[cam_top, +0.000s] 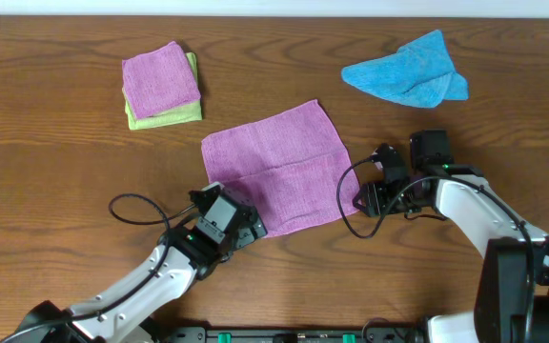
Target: Fold the cloth
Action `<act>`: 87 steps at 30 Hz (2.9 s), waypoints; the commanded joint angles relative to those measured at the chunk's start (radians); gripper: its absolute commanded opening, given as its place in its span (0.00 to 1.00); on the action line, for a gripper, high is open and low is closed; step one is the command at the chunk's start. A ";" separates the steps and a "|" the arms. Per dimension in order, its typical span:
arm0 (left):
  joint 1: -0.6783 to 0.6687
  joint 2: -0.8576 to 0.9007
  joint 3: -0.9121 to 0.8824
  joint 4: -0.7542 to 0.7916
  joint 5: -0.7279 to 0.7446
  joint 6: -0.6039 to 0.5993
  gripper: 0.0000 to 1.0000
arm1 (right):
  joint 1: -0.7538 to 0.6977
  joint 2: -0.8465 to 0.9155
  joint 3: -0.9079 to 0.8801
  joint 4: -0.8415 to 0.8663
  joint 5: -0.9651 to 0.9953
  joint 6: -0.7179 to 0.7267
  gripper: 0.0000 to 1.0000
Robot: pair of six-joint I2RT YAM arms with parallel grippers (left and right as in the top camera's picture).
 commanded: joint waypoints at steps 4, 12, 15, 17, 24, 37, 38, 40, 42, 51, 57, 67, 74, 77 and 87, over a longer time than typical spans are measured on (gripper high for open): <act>-0.063 0.055 -0.019 0.060 -0.006 -0.062 0.94 | -0.005 0.003 -0.004 -0.011 0.011 -0.014 0.56; -0.079 0.060 -0.019 0.035 0.000 -0.061 0.75 | -0.005 0.003 -0.004 -0.017 0.011 -0.009 0.55; -0.079 0.060 -0.019 0.015 0.022 -0.061 0.66 | -0.005 0.003 -0.005 -0.041 0.040 -0.002 0.52; -0.079 0.060 -0.019 -0.008 0.033 -0.061 0.63 | -0.005 0.003 -0.005 -0.040 0.086 0.024 0.51; -0.079 0.060 -0.019 -0.047 0.041 -0.061 0.36 | -0.004 0.003 -0.005 -0.009 0.089 0.043 0.49; -0.079 0.060 -0.019 -0.046 0.039 -0.061 0.07 | 0.028 0.005 -0.090 0.055 0.059 0.170 0.45; -0.079 0.060 -0.019 -0.046 0.038 -0.061 0.06 | 0.029 0.005 -0.093 0.058 0.058 0.177 0.43; -0.079 0.060 -0.019 -0.045 0.038 -0.061 0.06 | 0.033 0.005 -0.094 0.062 0.059 0.177 0.41; -0.079 0.060 -0.019 -0.042 0.037 -0.061 0.06 | 0.035 0.005 -0.094 0.061 0.058 0.188 0.41; -0.079 0.060 -0.019 -0.038 0.030 -0.061 0.06 | 0.063 0.005 -0.095 0.014 0.041 0.279 0.36; -0.079 0.060 -0.019 -0.038 0.027 -0.061 0.06 | 0.113 0.005 -0.095 0.048 0.140 0.309 0.35; -0.079 0.060 -0.019 -0.038 0.027 -0.061 0.09 | 0.119 0.005 -0.095 0.058 0.287 0.443 0.14; -0.079 0.060 -0.019 -0.037 0.027 -0.061 0.09 | 0.119 0.005 -0.095 0.098 0.287 0.443 0.02; -0.079 0.060 -0.018 -0.024 0.047 -0.061 0.06 | 0.120 0.005 -0.095 0.108 0.282 0.436 0.02; -0.078 0.032 0.053 -0.016 0.322 -0.043 0.06 | 0.120 -0.145 -0.068 -0.094 0.303 0.440 0.02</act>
